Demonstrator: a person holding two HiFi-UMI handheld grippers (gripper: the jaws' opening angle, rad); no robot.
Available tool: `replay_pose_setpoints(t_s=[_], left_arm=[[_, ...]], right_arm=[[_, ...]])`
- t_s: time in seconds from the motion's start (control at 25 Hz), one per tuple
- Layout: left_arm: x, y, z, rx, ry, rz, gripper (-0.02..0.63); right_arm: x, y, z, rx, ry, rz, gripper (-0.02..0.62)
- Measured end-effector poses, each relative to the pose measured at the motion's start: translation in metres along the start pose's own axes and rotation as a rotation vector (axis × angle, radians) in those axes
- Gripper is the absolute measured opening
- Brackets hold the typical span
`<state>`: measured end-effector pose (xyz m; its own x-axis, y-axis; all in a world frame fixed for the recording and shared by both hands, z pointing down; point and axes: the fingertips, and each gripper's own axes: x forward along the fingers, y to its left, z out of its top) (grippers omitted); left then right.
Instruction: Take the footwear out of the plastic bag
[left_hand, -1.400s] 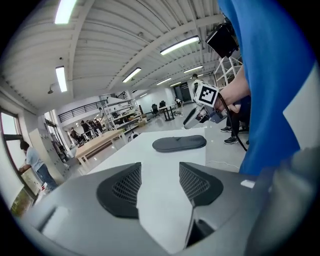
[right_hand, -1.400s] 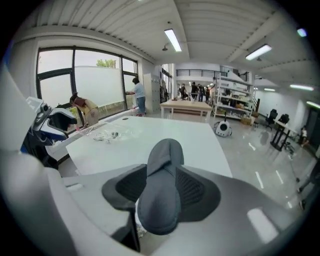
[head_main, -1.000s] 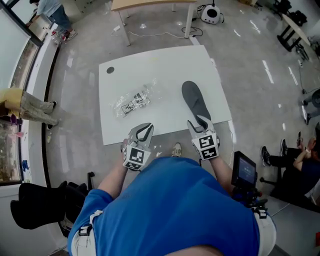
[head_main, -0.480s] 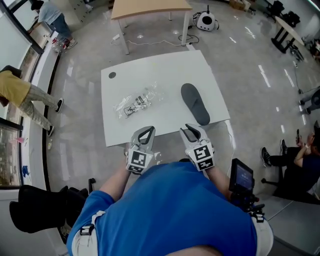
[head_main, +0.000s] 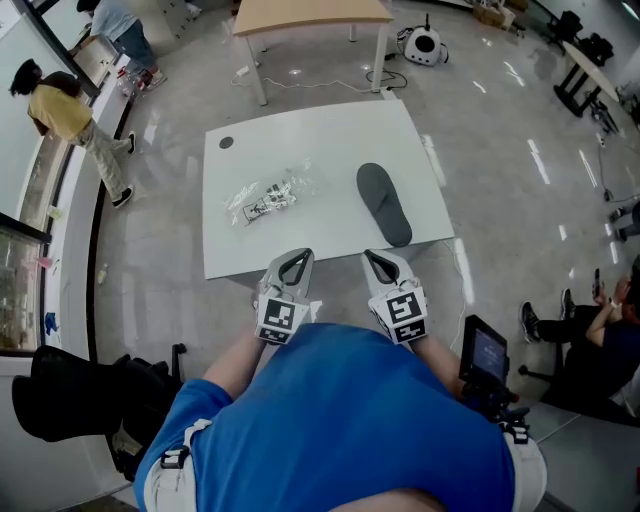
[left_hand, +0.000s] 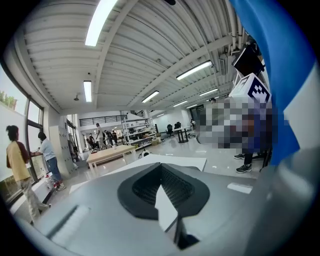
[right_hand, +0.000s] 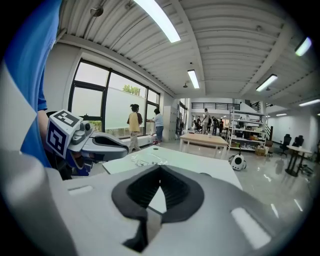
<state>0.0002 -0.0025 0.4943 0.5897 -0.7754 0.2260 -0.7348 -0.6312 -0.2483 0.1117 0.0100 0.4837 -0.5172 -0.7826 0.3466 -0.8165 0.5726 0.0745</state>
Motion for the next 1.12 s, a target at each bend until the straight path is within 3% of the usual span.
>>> replay_pose_setpoints(t_s=[0.84,1.12], left_arm=[[-0.013,-0.047,-0.002,0.015,0.017,0.044,0.008],[-0.013,-0.056,-0.001,0.019,0.022,0.024,0.008]], right_arm=[[-0.025,-0.001,-0.029,-0.008,0.007,0.063,0.003],[-0.031,-0.004,-0.034,-0.01,0.016,0.059,0.003]])
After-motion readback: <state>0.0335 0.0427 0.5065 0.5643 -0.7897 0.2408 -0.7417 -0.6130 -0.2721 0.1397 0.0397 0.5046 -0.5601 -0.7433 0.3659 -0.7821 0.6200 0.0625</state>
